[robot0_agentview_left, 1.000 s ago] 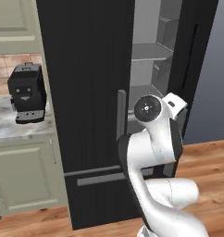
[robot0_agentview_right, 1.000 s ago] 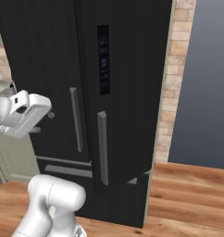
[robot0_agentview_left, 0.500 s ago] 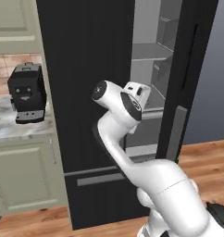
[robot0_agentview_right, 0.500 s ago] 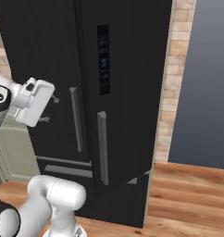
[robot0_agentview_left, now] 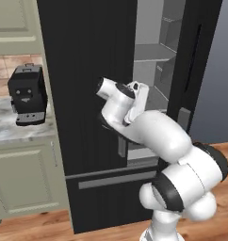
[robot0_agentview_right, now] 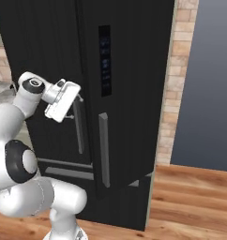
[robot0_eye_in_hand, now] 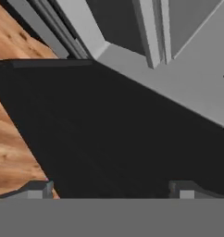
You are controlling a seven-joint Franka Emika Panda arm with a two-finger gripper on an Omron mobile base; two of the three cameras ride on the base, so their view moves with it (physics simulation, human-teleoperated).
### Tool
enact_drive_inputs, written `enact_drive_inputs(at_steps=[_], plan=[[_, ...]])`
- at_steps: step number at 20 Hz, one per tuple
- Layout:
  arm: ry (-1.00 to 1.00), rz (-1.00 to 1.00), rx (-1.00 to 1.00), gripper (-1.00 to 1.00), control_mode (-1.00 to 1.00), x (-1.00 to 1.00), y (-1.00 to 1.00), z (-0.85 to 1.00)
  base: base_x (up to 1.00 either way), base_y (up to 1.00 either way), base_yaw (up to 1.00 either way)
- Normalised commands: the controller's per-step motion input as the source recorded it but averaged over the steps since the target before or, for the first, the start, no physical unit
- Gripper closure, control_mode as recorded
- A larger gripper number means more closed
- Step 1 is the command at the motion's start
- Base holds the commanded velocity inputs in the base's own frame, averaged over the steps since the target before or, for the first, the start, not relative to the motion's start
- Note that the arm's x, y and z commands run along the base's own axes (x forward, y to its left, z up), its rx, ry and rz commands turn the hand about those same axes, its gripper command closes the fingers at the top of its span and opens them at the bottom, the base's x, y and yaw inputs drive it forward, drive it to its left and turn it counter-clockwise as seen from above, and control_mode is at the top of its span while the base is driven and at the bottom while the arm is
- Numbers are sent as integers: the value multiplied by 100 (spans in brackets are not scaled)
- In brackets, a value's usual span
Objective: There is a bowl on the dining counter. Grab a lemon wedge from the fridge and place it in the bowl. Then get the liquor bottle and glass cup from the cabinet and place them next to the bowl.
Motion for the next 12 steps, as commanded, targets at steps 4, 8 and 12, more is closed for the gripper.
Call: enact_drive_inputs(at_steps=[4, 8, 12], plan=[[17, -5, -2, -100, -100, 52, -77, -11, 0, 0, 0], [14, -3, 0, -100, -100, 12, -100, -3, 0, 0, 0], [7, -1, 0, -100, -100, -26, -100, 0, 0, 0, 0]])
